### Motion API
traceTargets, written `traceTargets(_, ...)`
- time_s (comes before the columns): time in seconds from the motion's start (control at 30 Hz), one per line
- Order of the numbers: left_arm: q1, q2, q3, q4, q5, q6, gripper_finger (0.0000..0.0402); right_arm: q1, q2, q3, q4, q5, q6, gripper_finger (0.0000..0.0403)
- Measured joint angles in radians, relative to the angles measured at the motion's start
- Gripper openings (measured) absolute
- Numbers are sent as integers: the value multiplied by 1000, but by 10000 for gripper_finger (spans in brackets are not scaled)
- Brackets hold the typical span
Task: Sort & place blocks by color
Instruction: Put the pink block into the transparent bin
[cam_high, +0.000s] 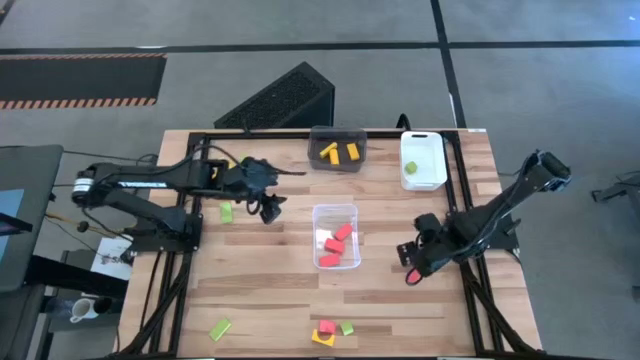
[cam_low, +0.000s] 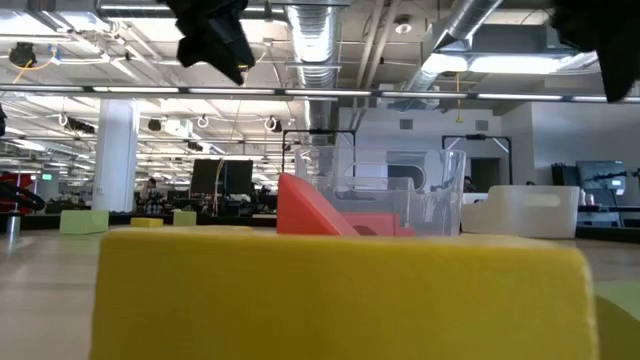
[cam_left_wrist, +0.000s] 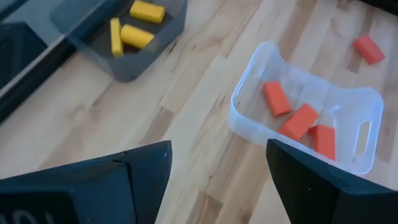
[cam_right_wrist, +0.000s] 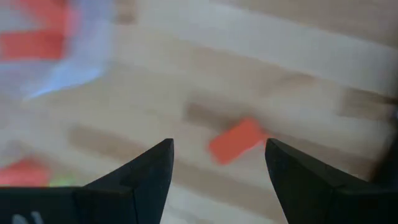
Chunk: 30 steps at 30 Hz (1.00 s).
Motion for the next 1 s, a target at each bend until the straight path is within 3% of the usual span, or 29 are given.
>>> traceTargets(0.37, 0, -48, -75, 18, -8, -16, 245, -6, 192, -1, -30, -94, 156, 276)
traceTargets(0.6, 8, -48, -75, 18, -5, 28, 245, -6, 306, -2, 48, -105, 137, 276)
traceTargets(0.83, 23, -48, -75, 18, 22, 50, 245, -6, 310, -19, 61, -98, 265, 276)
traceTargets(1.0, 34, -48, -75, 17, 28, 60, 245, 13, 269, -103, 142, -102, 346, 276)
